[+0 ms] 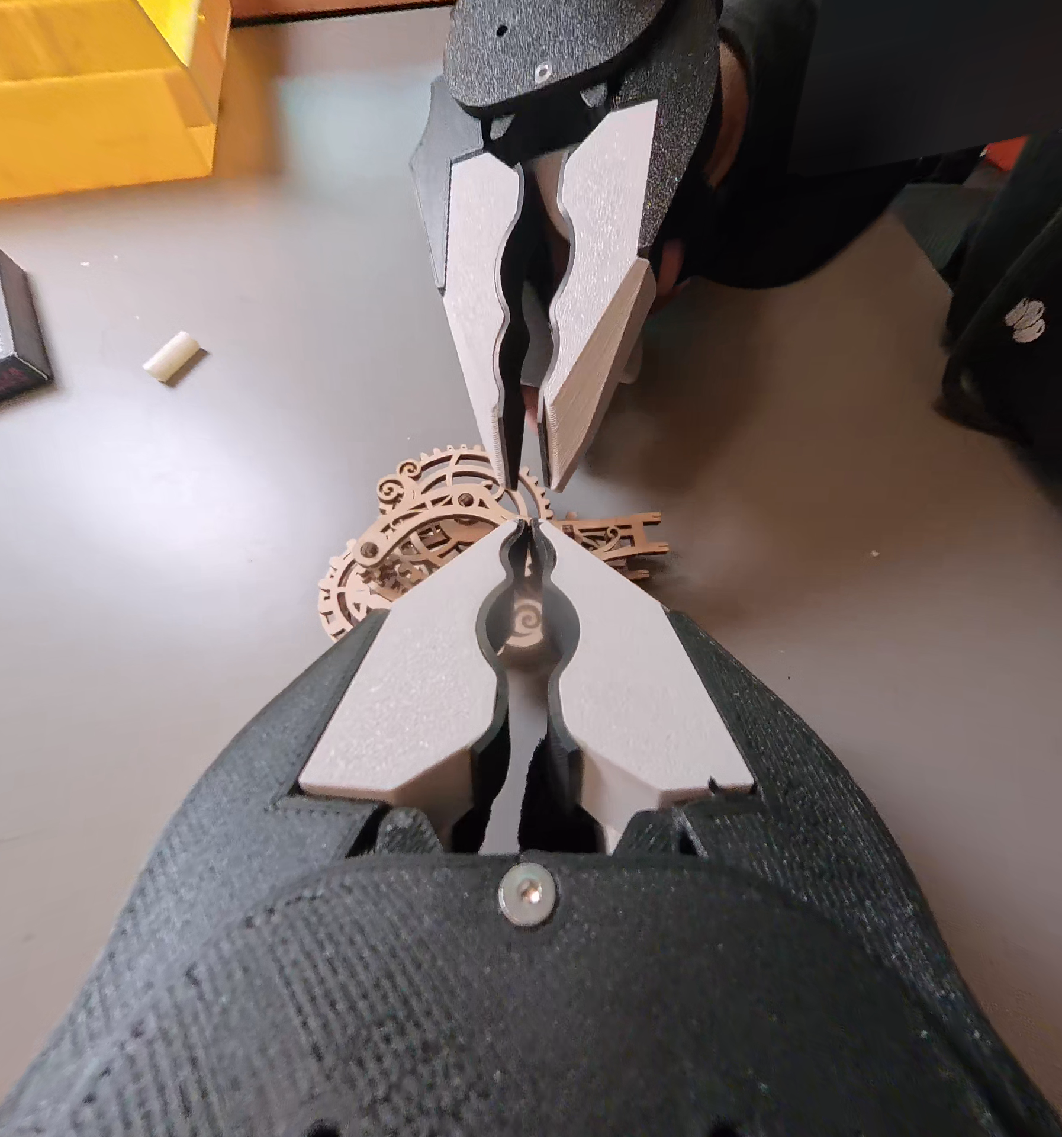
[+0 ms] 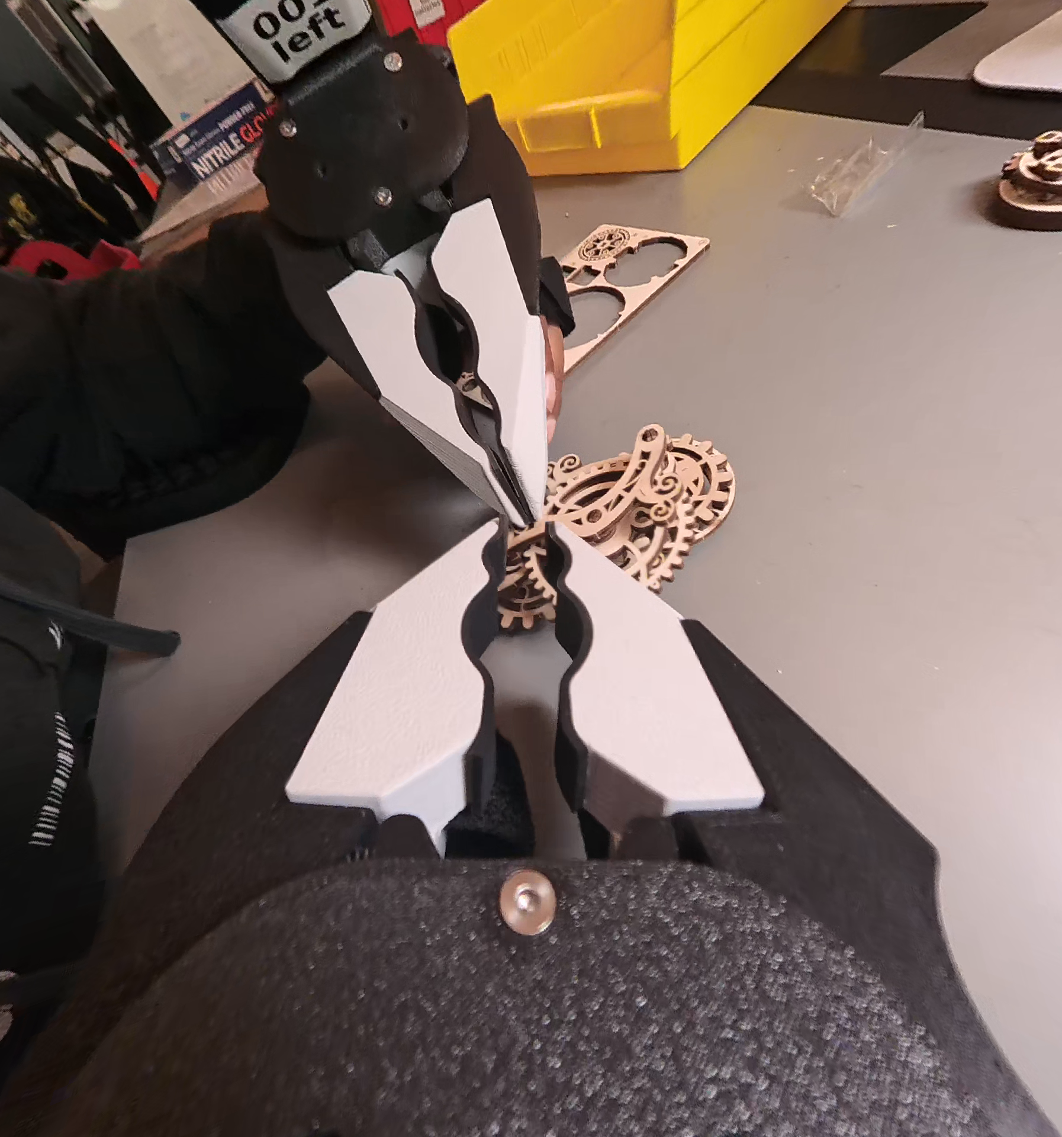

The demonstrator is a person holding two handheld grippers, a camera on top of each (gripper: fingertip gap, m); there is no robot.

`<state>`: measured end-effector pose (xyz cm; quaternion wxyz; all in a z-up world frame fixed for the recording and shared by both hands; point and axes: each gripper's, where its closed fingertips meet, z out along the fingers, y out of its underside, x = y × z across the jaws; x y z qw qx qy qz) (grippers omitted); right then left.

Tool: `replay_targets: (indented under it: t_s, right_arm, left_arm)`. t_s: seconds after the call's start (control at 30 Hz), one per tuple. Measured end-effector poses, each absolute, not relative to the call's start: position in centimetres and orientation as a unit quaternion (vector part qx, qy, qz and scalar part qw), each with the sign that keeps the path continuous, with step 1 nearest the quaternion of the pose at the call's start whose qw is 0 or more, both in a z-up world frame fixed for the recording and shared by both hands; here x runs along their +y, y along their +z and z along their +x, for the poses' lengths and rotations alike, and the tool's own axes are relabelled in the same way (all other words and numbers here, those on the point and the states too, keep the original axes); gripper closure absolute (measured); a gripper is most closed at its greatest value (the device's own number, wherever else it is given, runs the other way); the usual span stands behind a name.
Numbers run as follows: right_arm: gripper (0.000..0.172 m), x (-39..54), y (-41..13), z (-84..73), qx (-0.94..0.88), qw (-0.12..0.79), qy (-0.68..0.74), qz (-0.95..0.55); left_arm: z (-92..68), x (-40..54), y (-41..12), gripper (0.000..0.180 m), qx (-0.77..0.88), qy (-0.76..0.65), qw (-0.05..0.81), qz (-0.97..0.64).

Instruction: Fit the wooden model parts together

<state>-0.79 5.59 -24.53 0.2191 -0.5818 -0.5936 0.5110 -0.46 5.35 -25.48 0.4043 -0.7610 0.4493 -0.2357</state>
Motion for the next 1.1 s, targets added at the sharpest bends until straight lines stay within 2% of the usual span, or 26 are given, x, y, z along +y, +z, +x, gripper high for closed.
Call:
replay_targets:
  t_s: [0.17,0.43,0.67,0.73,1.1]
  right_arm:
    - [0.161,6.8,-24.1,-1.2,-0.576,0.244,0.508,-0.592]
    - [0.163,8.0,-25.0,-1.5,-0.618,0.296,0.428,-0.589]
    - [0.164,7.4,-25.0,-2.1,-0.645,0.325,0.406,-0.561]
    - [0.167,7.5,-25.0,-2.1,-0.647,0.332,0.394,-0.562]
    - [0.164,7.2,-25.2,-2.1,-0.663,0.338,0.365,-0.559]
  left_arm:
    - [-1.0,6.0,-24.7,0.180,0.435,-0.226,0.424,-0.762]
    - [-3.1,8.5,-24.3,0.176,0.383,-0.177,0.462,-0.781]
    - [-2.8,8.1,-26.2,0.176,0.407,-0.161,0.425,-0.792]
    - [-2.7,8.0,-26.3,0.176,0.409,-0.161,0.426,-0.791]
    - [-3.4,8.3,-24.8,0.178,0.385,-0.180,0.448,-0.787]
